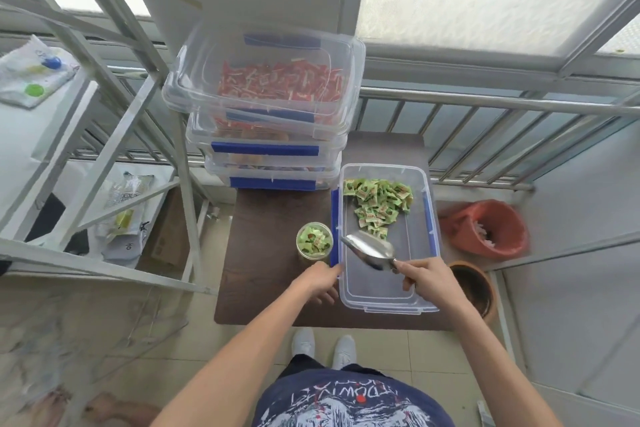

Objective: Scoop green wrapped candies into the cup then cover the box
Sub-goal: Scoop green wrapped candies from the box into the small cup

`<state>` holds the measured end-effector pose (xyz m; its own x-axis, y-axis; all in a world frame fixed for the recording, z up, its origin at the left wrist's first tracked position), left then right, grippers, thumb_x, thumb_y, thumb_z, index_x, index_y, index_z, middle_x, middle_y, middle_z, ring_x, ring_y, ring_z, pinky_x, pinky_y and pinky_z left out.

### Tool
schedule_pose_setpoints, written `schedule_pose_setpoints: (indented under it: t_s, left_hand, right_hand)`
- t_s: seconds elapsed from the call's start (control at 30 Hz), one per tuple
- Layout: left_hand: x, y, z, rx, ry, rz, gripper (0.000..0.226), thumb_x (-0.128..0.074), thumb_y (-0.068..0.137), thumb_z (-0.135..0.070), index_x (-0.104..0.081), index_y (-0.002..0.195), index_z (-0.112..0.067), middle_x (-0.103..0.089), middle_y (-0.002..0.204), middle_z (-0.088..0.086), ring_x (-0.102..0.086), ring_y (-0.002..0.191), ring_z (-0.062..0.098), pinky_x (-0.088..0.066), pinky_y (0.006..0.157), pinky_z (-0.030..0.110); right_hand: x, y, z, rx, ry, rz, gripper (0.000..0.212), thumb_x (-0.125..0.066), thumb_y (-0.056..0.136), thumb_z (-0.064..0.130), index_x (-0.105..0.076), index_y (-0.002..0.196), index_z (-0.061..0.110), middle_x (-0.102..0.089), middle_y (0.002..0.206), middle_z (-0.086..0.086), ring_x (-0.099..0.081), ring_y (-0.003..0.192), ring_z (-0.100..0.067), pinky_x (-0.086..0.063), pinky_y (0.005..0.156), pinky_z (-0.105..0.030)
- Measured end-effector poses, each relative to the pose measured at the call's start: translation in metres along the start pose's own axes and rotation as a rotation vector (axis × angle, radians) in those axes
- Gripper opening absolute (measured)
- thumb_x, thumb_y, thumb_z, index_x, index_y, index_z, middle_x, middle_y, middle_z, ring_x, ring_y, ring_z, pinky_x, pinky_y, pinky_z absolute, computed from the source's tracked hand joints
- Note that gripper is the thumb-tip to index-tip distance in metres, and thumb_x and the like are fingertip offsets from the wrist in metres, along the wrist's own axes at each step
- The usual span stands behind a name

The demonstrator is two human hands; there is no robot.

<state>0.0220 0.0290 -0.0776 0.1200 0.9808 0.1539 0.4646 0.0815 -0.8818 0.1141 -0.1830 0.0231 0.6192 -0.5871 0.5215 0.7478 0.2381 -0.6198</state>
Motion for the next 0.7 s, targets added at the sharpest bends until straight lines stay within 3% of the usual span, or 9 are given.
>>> schedule_pose_setpoints:
  t_s: [0.17, 0.27, 0.37, 0.57, 0.7]
  left_hand:
    - [-0.010, 0.012, -0.005, -0.110, 0.142, -0.117, 0.029, -0.041, 0.109, -0.035, -0.054, 0.105, -0.009, -0.077, 0.108, 0.018, -0.078, 0.091, 0.032, -0.054, 0.065, 0.033]
    - [-0.013, 0.015, -0.004, -0.095, 0.091, -0.133, 0.027, -0.043, 0.109, -0.032, -0.053, 0.119, -0.009, -0.072, 0.111, 0.014, -0.075, 0.080, 0.025, -0.051, 0.055, 0.029]
    - [-0.014, 0.018, -0.002, -0.111, 0.037, -0.163, 0.032, -0.045, 0.108, -0.029, -0.050, 0.136, -0.013, -0.065, 0.110, 0.008, -0.070, 0.076, 0.021, -0.051, 0.055, 0.028]
    - [-0.016, 0.023, -0.001, -0.101, 0.035, -0.195, 0.040, -0.046, 0.109, -0.029, -0.045, 0.147, -0.017, -0.064, 0.124, 0.010, -0.073, 0.084, 0.024, -0.053, 0.055, 0.029]
    - [-0.016, 0.022, -0.001, -0.099, 0.052, -0.191, 0.044, -0.045, 0.109, -0.031, -0.041, 0.152, -0.018, -0.062, 0.135, 0.008, -0.078, 0.088, 0.023, -0.052, 0.056, 0.029]
  right_hand:
    - [-0.022, 0.026, -0.048, -0.176, -0.125, -0.151, 0.049, -0.055, 0.096, 0.042, -0.072, 0.071, 0.003, -0.074, 0.070, -0.006, -0.068, 0.078, -0.028, -0.053, 0.070, -0.035]
    - [-0.043, 0.041, -0.063, -0.242, -0.190, -0.185, 0.043, -0.048, 0.095, 0.041, -0.068, 0.086, 0.003, -0.073, 0.094, -0.020, -0.068, 0.093, -0.038, -0.050, 0.074, -0.037]
    - [-0.054, 0.052, -0.052, -0.249, -0.206, -0.244, 0.041, -0.048, 0.100, 0.035, -0.070, 0.106, 0.001, -0.070, 0.110, -0.023, -0.065, 0.104, -0.041, -0.042, 0.074, -0.038]
    - [-0.070, 0.096, -0.012, -0.211, -0.108, -0.216, 0.039, -0.048, 0.104, 0.032, -0.066, 0.115, -0.001, -0.066, 0.119, -0.024, -0.063, 0.111, -0.044, -0.050, 0.088, -0.045]
    - [-0.068, 0.124, 0.001, -0.211, -0.008, -0.207, 0.037, -0.050, 0.103, 0.034, -0.067, 0.114, 0.002, -0.066, 0.118, -0.022, -0.062, 0.111, -0.042, -0.050, 0.086, -0.043]
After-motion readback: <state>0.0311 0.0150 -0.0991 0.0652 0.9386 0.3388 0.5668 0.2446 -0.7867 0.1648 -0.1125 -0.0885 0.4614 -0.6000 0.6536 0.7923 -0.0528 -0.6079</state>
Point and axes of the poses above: each hand's wrist, its own y-axis towards the middle knuckle, its own x-axis out of the back of the hand, z = x × y, the point moved 2 cm from there along y, towards the middle knuckle
